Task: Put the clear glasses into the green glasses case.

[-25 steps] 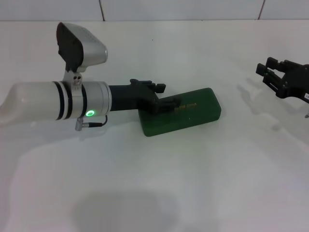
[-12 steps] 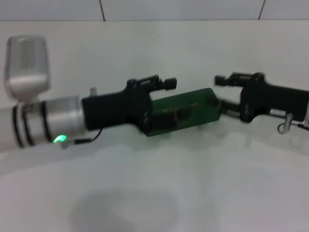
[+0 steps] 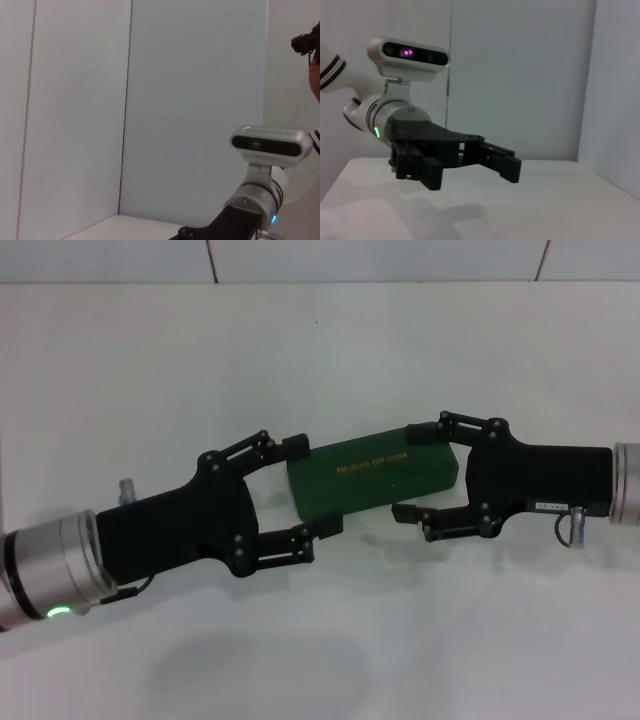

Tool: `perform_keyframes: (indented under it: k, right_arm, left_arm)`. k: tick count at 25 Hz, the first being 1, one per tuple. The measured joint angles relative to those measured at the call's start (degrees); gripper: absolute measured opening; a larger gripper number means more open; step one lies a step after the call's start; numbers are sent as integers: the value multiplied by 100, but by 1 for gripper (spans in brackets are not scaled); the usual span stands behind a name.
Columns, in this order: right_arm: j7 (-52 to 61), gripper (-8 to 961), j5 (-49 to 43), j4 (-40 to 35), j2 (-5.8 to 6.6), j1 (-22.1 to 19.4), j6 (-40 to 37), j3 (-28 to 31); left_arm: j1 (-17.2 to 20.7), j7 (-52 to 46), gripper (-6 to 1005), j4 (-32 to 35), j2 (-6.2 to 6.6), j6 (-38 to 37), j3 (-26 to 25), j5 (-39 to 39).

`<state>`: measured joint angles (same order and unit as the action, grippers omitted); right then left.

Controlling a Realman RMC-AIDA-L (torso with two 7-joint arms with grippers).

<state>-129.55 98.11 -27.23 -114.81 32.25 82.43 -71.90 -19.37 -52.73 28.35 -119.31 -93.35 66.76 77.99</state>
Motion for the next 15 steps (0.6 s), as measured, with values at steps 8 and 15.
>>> perform_keyframes:
  k: [8, 15]
  right_arm:
    - [-340, 888, -44, -28, -24, -40, -28, -6]
    - [-505, 888, -55, -34, -33, -136, -27, -12]
  left_arm:
    - [51, 56, 887, -34, -2, -28, 4, 27]
    - [37, 59, 886, -34, -8, -34, 4, 35]
